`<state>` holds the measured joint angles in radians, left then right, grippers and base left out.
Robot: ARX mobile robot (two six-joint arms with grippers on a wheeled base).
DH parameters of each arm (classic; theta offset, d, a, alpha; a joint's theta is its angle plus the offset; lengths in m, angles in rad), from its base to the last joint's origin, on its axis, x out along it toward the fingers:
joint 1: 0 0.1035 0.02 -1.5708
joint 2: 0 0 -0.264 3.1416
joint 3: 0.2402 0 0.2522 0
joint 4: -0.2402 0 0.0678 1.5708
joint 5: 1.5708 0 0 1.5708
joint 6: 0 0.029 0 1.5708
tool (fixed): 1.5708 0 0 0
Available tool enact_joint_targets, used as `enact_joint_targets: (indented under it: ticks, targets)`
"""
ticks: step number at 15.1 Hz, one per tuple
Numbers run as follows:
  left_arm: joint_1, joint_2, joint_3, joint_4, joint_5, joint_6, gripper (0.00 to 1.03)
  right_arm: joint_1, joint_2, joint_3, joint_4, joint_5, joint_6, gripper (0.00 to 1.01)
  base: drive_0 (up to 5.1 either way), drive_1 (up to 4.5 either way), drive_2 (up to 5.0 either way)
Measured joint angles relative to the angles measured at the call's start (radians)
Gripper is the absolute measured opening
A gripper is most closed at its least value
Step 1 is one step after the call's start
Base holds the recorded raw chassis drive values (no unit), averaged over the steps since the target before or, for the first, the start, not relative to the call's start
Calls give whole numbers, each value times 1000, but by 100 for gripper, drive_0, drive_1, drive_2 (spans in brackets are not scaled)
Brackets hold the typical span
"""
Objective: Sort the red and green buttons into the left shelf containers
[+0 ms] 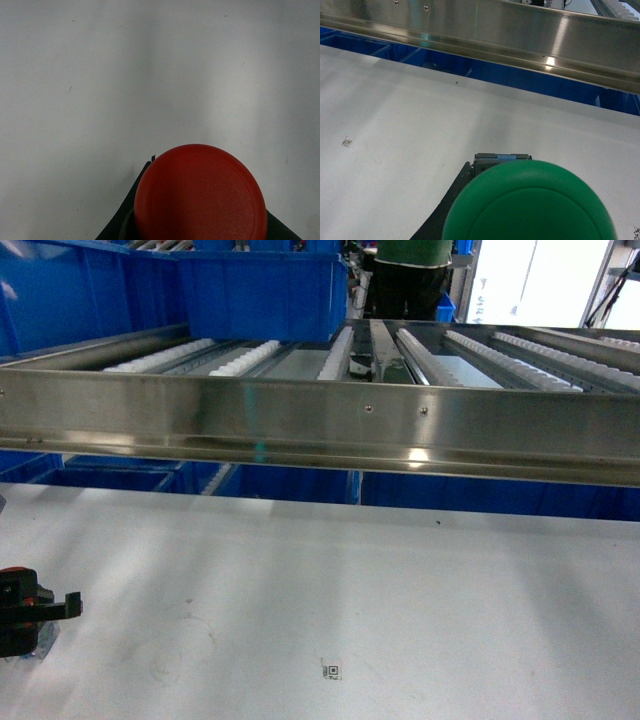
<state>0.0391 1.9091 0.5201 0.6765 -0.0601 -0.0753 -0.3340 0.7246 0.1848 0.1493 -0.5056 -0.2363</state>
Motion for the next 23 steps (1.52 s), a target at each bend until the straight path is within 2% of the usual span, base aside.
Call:
enact_joint_targets:
  ticks: [3, 5, 7, 10, 12, 15, 16, 23]
  targets:
    - [8, -60, -23, -42, 38, -8, 25, 0, 0, 0, 0, 0, 0, 26, 0, 0, 0]
    - [27, -202, -29, -93, 96, -6, 25, 0, 0, 0, 0, 0, 0, 26, 0, 0, 0]
    - [43, -407, -37, -128, 134, 18, 25, 0, 0, 0, 0, 0, 0, 26, 0, 0, 0]
    - [33, -648, -80, -222, 150, 32, 25, 0, 0, 0, 0, 0, 0, 26, 0, 0, 0]
    - [-37, -809, -100, -286, 117, 50, 25, 0, 0, 0, 0, 0, 0, 26, 0, 0, 0]
    - [-175, -1054, -107, -454, -8, 85, 25, 0, 0, 0, 0, 0, 0, 26, 0, 0, 0]
    - [-202, -1083, -105, -474, -34, 102, 25, 0, 0, 0, 0, 0, 0, 26, 0, 0, 0]
    - [-203, -1074, -103, -481, -47, 111, 25, 0, 0, -1, 0, 3, 0, 26, -68, 38, 38]
